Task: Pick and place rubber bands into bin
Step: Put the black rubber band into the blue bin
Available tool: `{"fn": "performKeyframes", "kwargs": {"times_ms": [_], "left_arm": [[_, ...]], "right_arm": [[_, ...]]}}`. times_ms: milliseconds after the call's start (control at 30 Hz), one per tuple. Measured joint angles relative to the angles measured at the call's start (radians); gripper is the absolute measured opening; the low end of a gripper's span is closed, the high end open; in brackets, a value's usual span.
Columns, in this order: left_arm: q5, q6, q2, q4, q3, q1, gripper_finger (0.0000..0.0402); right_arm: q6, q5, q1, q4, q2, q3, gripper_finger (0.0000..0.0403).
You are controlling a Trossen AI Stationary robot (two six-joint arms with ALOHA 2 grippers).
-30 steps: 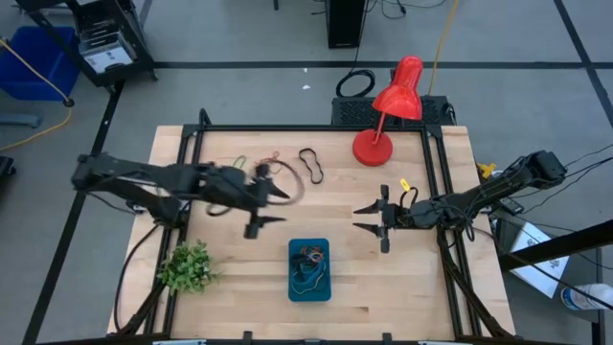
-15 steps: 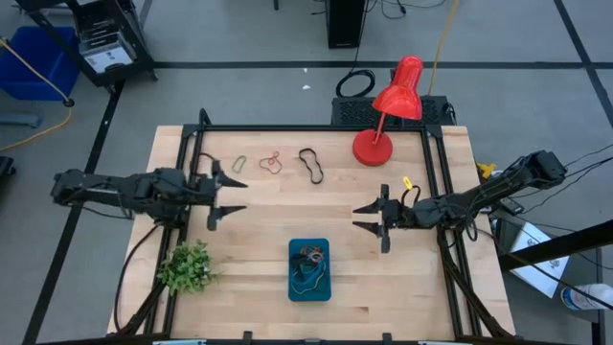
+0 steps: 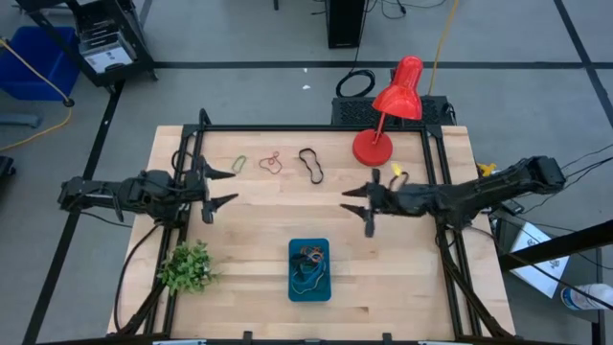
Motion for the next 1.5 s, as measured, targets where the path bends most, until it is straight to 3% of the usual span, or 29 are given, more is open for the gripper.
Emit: {"fn": "performKeyframes", "kwargs": {"times_ms": [200, 367, 500, 900, 1500], "left_arm": [[0.000, 0.019, 0.008, 0.003, 0.000, 0.000, 0.0279], [0.000, 0.019, 0.008, 0.003, 0.000, 0.000, 0.0274], [0.000, 0.020, 0.008, -0.002, 0.000, 0.000, 0.0277], [0.000, 0.042, 0.008, -0.007, 0.000, 0.000, 0.0275], [-0.008, 0.045, 0.008, -0.020, 0.000, 0.000, 0.0280]], "right_arm": [[-0.082, -0.096, -0.123, -0.341, 0.226, 0.284, 0.0142], [-0.138, -0.211, -0.238, -0.463, 0.405, 0.398, 0.0142], [-0.141, -0.286, -0.323, -0.465, 0.518, 0.451, 0.0141], [-0.197, -0.309, -0.434, -0.492, 0.751, 0.548, 0.0141], [-0.210, -0.313, -0.483, -0.419, 0.893, 0.553, 0.0131]]}}
